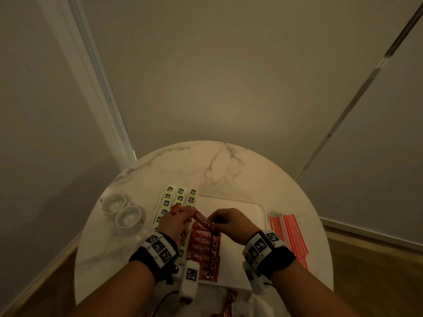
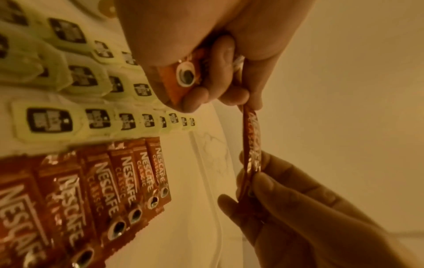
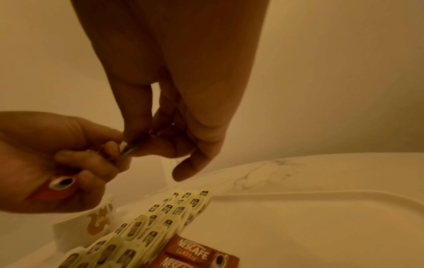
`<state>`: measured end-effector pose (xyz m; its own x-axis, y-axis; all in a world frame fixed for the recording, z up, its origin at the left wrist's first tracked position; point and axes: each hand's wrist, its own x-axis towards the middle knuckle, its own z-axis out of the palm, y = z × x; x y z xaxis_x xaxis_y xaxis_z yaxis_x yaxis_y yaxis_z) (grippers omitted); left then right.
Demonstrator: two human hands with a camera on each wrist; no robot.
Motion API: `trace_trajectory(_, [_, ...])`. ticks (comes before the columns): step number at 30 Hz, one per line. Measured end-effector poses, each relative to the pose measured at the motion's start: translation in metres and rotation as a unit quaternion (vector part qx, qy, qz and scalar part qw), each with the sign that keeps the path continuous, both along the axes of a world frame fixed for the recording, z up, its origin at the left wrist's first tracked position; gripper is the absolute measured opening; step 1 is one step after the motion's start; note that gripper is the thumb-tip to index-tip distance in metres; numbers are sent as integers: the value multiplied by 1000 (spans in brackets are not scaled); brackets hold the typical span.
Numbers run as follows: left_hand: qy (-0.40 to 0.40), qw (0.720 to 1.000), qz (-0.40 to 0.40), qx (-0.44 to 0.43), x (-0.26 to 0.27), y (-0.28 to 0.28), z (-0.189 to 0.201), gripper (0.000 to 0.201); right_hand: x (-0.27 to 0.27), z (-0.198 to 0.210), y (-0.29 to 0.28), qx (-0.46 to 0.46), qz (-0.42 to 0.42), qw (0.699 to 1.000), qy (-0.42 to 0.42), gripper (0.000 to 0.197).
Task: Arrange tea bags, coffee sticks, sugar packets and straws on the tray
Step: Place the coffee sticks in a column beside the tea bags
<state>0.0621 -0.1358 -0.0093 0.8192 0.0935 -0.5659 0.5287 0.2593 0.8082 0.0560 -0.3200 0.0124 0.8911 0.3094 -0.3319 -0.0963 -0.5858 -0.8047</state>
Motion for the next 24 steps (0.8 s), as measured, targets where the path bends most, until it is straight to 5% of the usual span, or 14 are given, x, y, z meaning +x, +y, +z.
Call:
trace_trajectory(9, [50,998,34,3,6,-3,-17,22,32,-8,-2,-18,-29,999,-27,31])
trace_trajectory(13, [49,998,32,9,7,-6,-18,15,48,-18,9,-54,-15,998,-35,23])
trace_trajectory(19, [103,991,13,-83,-2,3,-18,7,67,-55,-1,-88,-130,988,0,17])
trace_trajectory(24, [109,991,-23,-77,-14,8,-25,20,72,-82,7,-118,-113,986,35,13])
